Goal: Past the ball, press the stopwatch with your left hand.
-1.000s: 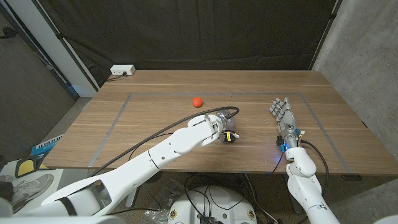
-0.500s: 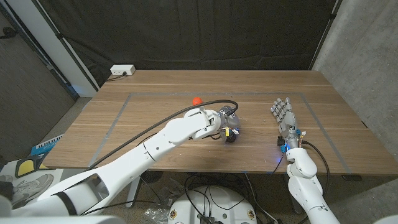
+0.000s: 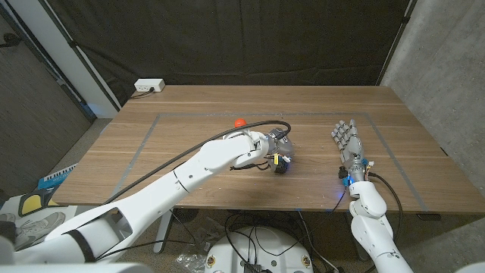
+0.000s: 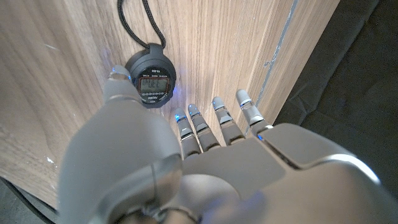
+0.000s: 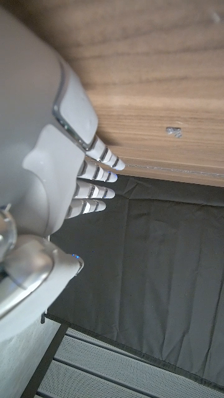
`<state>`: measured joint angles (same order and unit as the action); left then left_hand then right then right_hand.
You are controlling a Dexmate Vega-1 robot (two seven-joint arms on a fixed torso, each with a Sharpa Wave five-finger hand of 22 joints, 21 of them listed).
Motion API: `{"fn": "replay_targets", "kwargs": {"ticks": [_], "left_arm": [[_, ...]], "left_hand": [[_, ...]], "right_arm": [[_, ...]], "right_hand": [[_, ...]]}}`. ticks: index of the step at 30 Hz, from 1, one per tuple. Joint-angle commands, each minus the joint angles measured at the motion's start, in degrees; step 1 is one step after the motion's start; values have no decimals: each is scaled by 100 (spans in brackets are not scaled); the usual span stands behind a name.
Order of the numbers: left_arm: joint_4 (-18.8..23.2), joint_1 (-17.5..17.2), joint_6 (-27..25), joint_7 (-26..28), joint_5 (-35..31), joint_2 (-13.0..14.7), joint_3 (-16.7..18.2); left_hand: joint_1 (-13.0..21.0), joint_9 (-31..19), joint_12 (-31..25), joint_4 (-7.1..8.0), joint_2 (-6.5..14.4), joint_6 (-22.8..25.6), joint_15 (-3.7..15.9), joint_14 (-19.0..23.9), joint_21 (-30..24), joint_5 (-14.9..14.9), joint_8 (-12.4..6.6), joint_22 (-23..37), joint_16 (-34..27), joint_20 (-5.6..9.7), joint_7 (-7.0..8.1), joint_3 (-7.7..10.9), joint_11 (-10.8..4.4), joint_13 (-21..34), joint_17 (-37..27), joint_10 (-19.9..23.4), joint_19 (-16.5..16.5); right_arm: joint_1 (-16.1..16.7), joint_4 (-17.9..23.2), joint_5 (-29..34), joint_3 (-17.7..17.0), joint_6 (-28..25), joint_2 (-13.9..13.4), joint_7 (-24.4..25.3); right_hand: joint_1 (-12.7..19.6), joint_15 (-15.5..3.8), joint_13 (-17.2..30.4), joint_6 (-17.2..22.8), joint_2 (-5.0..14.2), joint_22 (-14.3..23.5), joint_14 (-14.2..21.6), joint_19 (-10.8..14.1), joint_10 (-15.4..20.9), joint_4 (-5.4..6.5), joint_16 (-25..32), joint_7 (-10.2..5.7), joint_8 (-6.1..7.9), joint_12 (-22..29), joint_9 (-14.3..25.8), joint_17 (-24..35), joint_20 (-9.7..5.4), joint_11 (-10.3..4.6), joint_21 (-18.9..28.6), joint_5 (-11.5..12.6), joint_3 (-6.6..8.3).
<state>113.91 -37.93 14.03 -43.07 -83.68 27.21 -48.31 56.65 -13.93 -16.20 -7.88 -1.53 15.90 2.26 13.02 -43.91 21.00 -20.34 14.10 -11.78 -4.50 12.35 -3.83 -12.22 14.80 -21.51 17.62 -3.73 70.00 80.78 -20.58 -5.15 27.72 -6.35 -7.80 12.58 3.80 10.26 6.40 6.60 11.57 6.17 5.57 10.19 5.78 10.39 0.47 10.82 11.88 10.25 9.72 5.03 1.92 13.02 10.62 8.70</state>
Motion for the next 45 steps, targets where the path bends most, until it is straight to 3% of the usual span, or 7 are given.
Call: {"fn": "replay_targets", "kwargs": {"ticks": [1, 9, 21, 33, 39, 43, 45], "left_arm": [[-37, 161, 276, -191, 148, 47, -41], [5, 142, 466, 11, 273, 198, 38], [-53, 74, 545, 425, 226, 302, 107], [-197, 90, 538, 404, 65, 338, 43], [-299, 106, 619, 656, 168, 397, 80], [-351, 128, 641, 720, 195, 412, 89], [-350, 141, 593, 604, 92, 389, 51]], "left_hand": [[120, -48, 61, -4, -17, -166, 739, -188, -21, 48, 34, -22, 46, -3, 4, -69, -1, 35, -8, -130, -92], [282, -145, 62, 7, 21, 197, 877, -235, -55, 68, -231, -68, 9, 159, -29, -105, -18, 86, 38, -78, -45], [636, -574, -359, 61, 218, 818, 1002, 344, -233, 35, -1001, -130, -181, 244, -4, -161, -14, 358, 16, 763, 152], [582, -783, -266, 159, 148, 24, 852, 193, -284, -14, -988, -150, -85, 154, -199, -351, 19, 551, -99, 276, 75], [722, -946, -624, 171, 261, 697, 1010, 553, -410, -12, -1521, -157, -179, 239, -33, -402, -4, 759, -212, 864, 181], [782, -970, -657, 161, 291, 649, 1020, 625, -440, -13, -1550, -156, -189, 240, -23, -400, 0, 792, -234, 904, 201], [737, -789, -400, 240, 288, -243, 940, 380, -511, -42, -1157, -150, -55, 221, -123, -543, 16, 834, -328, 178, 125]], "right_arm": [[25, 15, 10, -30, 32, 53, 97], [13, 11, 13, -40, -9, 59, 130], [-36, -33, 112, -29, -55, 58, 213], [-23, -43, 126, -73, -18, 116, 362], [-47, -60, 186, -75, -1, 103, 422], [-91, -82, 194, -51, -41, 91, 420], [-111, -89, 189, -36, -87, 86, 412]], "right_hand": [[-65, -5, 11, -6, 16, 16, 58, -30, 45, 19, -1, -56, -7, 6, 18, 23, 25, 11, 6, 24, 5], [-93, -2, 11, -21, 14, 17, 73, -39, 49, 35, 5, -86, -12, 5, 18, 25, 30, -4, 3, 25, -4], [-125, 14, 11, -19, 6, 18, 67, -58, 58, 49, 0, -123, -9, 6, 17, 25, 36, 0, -4, 28, -14], [-133, 22, 11, -19, 12, 18, 75, -66, 50, 50, -1, -142, -7, 0, 17, 22, 42, 1, -7, 35, -10], [-133, 23, 11, -20, 15, 18, 77, -67, 55, 49, -2, -146, -6, 1, 17, 20, 37, -1, -8, 37, -6], [-134, 18, 11, -17, 15, 18, 84, -70, 54, 48, 0, -153, -5, 0, 16, 20, 39, -5, -9, 38, -6], [-135, 11, 11, -16, 14, 18, 84, -71, 55, 47, -1, -159, -4, 0, 16, 19, 36, -3, -9, 38, -5]]}}
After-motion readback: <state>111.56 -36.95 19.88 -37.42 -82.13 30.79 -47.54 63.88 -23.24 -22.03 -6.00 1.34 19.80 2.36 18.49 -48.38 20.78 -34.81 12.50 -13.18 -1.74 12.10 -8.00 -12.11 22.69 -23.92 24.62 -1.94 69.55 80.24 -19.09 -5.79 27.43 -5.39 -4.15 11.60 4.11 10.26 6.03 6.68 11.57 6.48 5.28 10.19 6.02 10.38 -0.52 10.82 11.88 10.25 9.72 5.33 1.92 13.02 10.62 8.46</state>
